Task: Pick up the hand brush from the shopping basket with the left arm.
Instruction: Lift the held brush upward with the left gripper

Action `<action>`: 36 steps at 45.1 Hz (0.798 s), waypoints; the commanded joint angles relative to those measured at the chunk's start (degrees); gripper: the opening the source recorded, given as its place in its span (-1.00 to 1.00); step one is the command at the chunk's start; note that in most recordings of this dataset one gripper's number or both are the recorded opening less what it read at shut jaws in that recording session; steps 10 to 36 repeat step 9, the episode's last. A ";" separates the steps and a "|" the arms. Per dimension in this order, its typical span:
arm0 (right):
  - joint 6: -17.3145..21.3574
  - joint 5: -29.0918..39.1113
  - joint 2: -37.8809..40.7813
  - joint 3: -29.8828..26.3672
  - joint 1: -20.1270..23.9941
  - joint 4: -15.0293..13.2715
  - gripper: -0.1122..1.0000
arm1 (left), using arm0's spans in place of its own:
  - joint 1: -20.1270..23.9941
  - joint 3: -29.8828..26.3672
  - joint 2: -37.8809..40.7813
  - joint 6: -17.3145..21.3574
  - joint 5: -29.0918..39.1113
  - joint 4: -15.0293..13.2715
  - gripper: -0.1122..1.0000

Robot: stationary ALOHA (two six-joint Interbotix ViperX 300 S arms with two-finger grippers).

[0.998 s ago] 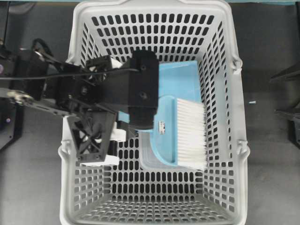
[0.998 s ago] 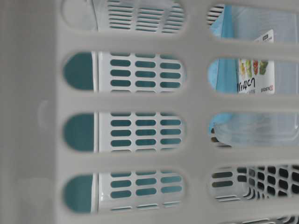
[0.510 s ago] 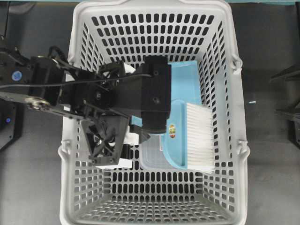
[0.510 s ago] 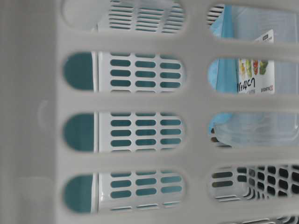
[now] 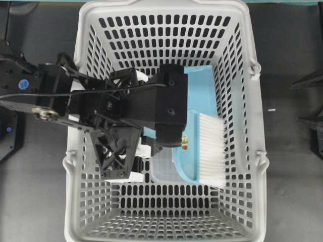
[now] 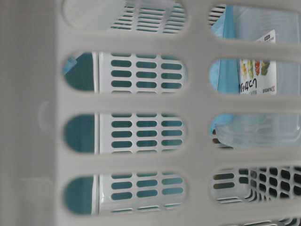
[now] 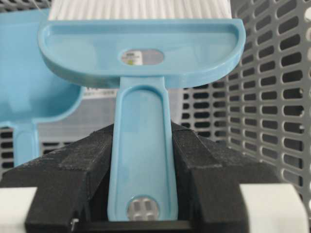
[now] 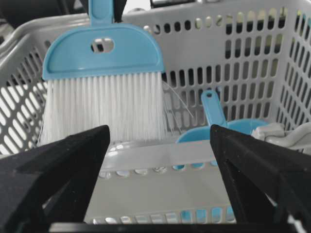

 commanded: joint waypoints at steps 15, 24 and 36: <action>0.09 -0.35 0.26 -0.18 0.09 0.26 0.63 | -0.26 -0.79 -0.44 0.09 -0.44 0.18 -0.33; 0.09 -0.35 0.26 -0.18 0.09 0.26 0.63 | -0.26 -0.79 -0.44 0.09 -0.44 0.18 -0.33; 0.09 -0.35 0.26 -0.18 0.09 0.26 0.63 | -0.26 -0.79 -0.44 0.09 -0.44 0.18 -0.33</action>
